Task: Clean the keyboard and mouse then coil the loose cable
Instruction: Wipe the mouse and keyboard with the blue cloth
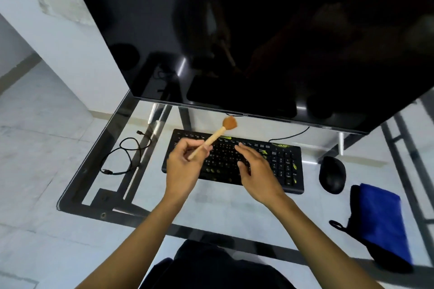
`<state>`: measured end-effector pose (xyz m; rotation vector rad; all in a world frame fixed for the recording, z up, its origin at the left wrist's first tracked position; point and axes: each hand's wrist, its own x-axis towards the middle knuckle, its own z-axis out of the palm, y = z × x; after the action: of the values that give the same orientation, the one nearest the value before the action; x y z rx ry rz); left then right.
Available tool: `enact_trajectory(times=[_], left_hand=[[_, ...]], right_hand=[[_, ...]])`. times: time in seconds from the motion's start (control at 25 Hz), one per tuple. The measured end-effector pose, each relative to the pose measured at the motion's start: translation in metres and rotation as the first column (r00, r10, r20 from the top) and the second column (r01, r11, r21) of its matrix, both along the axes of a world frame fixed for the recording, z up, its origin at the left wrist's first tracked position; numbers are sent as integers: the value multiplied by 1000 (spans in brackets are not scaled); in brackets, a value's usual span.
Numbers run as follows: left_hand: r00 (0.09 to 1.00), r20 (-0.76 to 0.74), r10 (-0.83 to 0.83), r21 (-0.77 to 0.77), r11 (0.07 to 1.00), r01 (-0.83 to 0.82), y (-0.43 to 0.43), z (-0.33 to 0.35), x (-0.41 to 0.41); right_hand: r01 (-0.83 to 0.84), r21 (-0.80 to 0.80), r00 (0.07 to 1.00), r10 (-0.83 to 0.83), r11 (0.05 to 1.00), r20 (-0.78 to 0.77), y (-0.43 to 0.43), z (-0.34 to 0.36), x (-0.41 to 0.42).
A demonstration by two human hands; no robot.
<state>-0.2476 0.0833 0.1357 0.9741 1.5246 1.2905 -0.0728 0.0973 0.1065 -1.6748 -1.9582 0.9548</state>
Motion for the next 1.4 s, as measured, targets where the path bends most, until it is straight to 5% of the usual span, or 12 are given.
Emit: enact_trajectory(times=[0.16, 0.4, 0.56, 1.0, 1.4], left_hand=[[989, 107, -103, -111, 987, 114, -4, -10, 69], [840, -240, -486, -129, 874, 469, -17, -29, 193], [719, -306, -624, -190, 780, 596, -25, -36, 275], [673, -495, -551, -259, 832, 490, 46, -72, 420], [556, -619, -555, -252, 811, 528, 59, -81, 416]], right_hand=[[159, -6, 987, -159, 987, 17, -24, -7, 60], [353, -12, 933, -351, 936, 77, -69, -11, 171], [452, -27, 890, -449, 892, 77, -91, -11, 238], [318, -89, 933, -294, 944, 209, -99, -34, 332], [436, -184, 899, -437, 881, 41, -101, -38, 324]])
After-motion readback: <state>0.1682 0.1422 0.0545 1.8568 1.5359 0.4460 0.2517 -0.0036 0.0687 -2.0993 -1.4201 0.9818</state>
